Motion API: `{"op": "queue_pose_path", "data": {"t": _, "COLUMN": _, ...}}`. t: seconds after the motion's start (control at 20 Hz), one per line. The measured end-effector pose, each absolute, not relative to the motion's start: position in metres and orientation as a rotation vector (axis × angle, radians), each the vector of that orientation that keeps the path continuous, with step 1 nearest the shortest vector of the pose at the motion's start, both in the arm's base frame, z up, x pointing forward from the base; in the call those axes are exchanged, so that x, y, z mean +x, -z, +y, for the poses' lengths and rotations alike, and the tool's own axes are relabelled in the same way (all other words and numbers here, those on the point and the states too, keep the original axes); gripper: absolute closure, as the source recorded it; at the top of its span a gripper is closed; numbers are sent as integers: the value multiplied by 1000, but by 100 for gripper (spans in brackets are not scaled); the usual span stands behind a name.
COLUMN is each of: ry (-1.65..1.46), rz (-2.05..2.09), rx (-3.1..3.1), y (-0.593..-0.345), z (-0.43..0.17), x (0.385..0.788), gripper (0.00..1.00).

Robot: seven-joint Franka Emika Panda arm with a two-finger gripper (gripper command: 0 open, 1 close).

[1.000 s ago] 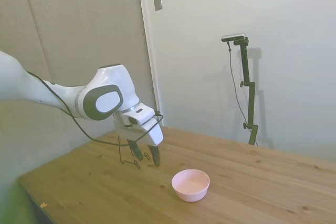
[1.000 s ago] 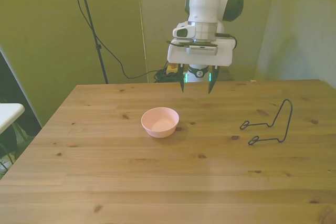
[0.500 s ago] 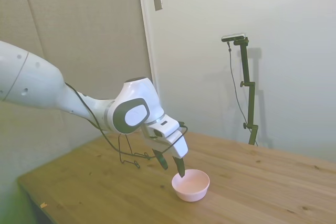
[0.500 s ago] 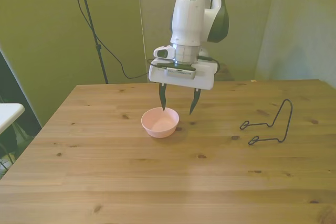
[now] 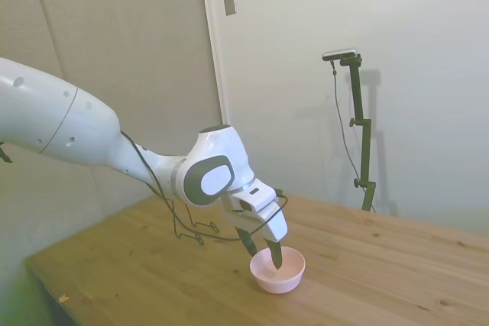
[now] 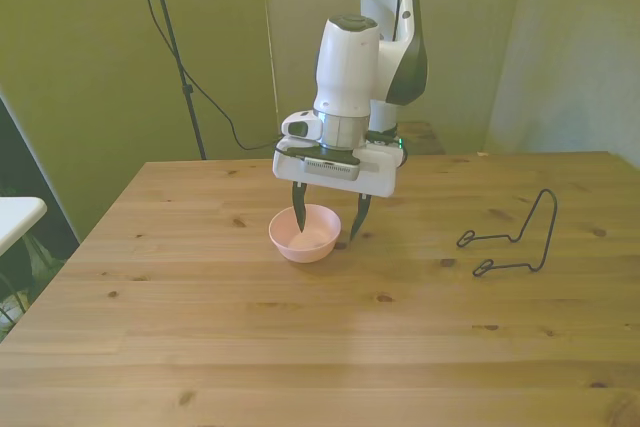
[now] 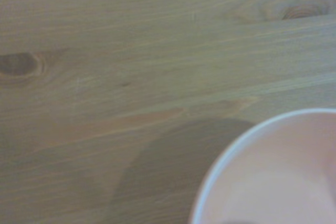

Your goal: Load the bowl

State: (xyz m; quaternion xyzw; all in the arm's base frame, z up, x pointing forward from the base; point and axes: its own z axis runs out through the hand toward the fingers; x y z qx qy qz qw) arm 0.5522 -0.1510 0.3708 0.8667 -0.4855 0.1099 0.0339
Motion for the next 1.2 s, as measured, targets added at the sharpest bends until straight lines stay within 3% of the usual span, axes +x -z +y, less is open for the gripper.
{"op": "queue_pose_path", "data": {"t": 0.55, "ry": -307, "rz": -1488, "rx": 2661, "y": -358, "z": -152, "x": 555, "gripper": 100}}
{"op": "queue_pose_path", "data": {"t": 1.2, "ry": -314, "rz": -1493, "rx": 2662, "y": -359, "z": -151, "x": 558, "gripper": 100}}
